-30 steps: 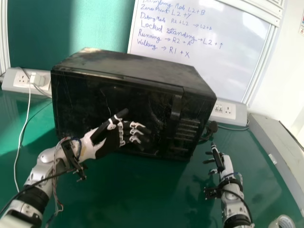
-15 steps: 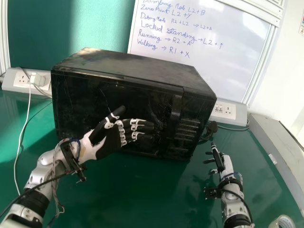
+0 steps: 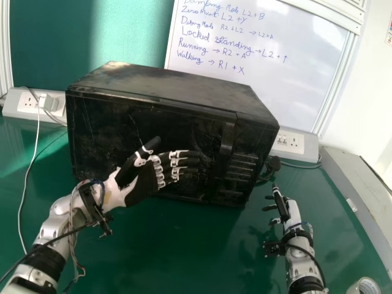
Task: Open the door of oven
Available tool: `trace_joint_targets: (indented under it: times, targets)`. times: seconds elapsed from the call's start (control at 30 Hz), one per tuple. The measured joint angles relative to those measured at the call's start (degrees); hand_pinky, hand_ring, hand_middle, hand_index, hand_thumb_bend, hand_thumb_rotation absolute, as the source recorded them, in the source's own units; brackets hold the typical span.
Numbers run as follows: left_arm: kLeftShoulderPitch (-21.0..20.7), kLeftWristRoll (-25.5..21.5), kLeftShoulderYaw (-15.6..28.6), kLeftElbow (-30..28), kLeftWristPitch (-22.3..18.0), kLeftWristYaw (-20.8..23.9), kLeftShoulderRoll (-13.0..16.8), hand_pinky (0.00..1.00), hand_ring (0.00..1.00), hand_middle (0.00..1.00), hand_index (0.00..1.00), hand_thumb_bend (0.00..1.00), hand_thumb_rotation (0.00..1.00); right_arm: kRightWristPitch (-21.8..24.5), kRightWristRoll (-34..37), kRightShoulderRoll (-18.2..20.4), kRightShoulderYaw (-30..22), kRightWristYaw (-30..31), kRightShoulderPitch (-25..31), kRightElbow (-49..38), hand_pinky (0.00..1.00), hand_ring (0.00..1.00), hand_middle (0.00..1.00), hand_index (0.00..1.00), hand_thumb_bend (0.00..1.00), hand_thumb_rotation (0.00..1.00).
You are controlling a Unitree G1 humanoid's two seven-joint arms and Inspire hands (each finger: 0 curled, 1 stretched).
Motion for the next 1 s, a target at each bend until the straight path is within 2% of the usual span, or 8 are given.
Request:
trace_joint_targets:
  times: [0.13, 0.47, 0.73, 0.8, 1.0]
  targets:
    - [0.15, 0.01, -0.01, -0.78, 0.22, 1.12, -0.3, 0.83, 1.0, 1.0, 0.93, 1.0, 0.96, 0.0, -0.09, -0.02, 0.11, -0.01, 0.0, 0.0, 0.17, 0.22, 0.36, 0.61, 0.67, 1.0]
    - [1.88, 0.6, -1.13, -4.59, 1.7, 5.16, -1.22, 0.81, 1.0, 1.0, 0.95, 0.99, 0.97, -0.19, -0.12, -0.08, 0.65, -0.08, 0.0, 0.0, 0.17, 0.23, 0.37, 0.61, 0.66, 0.99]
    - [1.87, 1.23, -1.81, -4.64, 2.0, 6.57, -2.0, 0.78, 1.0, 1.0, 0.99, 0.98, 0.95, -0.25, -0.16, -0.09, 0.95, -0.4, 0.0, 0.0, 0.17, 0.23, 0.37, 0.6, 0.64, 0.98]
    - [1.78, 2.09, -1.91, -4.6, 2.06, 7.7, -2.13, 0.77, 1.0, 1.0, 0.98, 0.98, 0.94, -0.4, -0.15, -0.08, 0.97, -0.42, 0.0, 0.0, 0.17, 0.23, 0.37, 0.6, 0.66, 0.99]
    - [0.45, 4.54, -2.38, -3.43, 2.77, 12.35, -2.58, 0.77, 1.0, 1.0, 0.98, 0.99, 0.93, -0.6, -0.27, -0.07, 1.37, -0.59, 0.0, -0.01, 0.17, 0.22, 0.36, 0.6, 0.63, 1.0]
